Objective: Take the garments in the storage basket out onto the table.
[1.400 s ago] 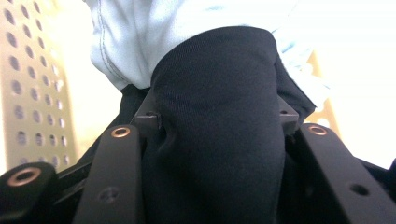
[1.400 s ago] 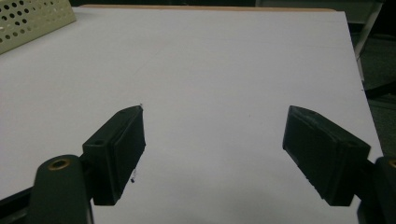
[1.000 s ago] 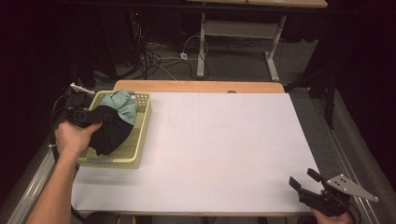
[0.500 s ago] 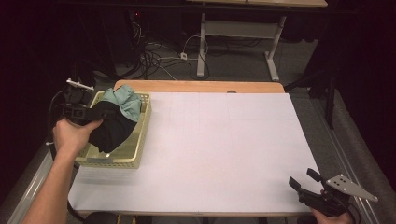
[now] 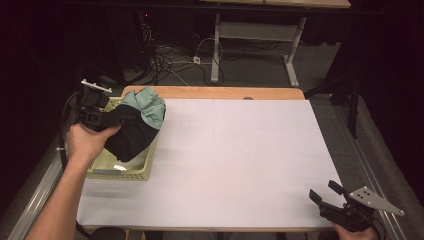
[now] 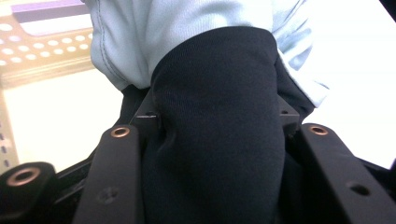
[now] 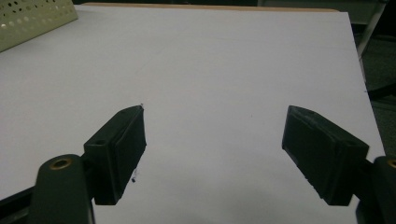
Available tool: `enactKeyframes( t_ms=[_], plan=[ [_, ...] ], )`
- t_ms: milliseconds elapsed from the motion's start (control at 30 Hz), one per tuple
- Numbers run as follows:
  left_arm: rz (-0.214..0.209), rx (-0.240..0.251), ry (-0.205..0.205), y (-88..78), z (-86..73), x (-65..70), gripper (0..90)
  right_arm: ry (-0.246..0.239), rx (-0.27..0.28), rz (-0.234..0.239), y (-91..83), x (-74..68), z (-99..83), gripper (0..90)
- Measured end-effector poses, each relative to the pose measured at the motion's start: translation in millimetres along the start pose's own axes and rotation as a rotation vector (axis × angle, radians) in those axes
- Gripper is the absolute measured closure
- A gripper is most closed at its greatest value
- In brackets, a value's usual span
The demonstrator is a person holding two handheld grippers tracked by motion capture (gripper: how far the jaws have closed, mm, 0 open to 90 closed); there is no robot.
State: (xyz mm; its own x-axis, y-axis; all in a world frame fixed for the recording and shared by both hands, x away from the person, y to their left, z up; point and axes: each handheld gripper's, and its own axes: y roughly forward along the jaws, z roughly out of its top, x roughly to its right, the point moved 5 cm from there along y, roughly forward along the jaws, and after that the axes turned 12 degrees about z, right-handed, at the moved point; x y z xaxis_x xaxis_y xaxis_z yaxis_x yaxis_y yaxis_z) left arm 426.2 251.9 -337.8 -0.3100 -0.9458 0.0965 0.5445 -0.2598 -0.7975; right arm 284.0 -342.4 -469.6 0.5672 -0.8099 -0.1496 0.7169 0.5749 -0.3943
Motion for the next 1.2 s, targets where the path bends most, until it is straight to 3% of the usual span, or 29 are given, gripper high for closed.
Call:
enactKeyframes(
  t_ms=[433, 1067, 1200],
  plan=[
    [-0.052, 0.023, 0.089, -4.8, 10.3, 34.5, 52.2, -0.001, 0.002, 0.004, -0.3, -0.1, 0.1, 22.4],
    [-0.112, 0.019, 0.234, 12.8, 24.2, 97.3, 51.9, 0.002, 0.001, 0.013, -0.1, 0.4, -0.1, 22.6],
    [-0.119, 0.015, 0.249, 19.3, 26.4, 109.2, 51.8, 0.001, 0.0, 0.016, -0.1, 0.4, -0.2, 22.6]
  ],
)
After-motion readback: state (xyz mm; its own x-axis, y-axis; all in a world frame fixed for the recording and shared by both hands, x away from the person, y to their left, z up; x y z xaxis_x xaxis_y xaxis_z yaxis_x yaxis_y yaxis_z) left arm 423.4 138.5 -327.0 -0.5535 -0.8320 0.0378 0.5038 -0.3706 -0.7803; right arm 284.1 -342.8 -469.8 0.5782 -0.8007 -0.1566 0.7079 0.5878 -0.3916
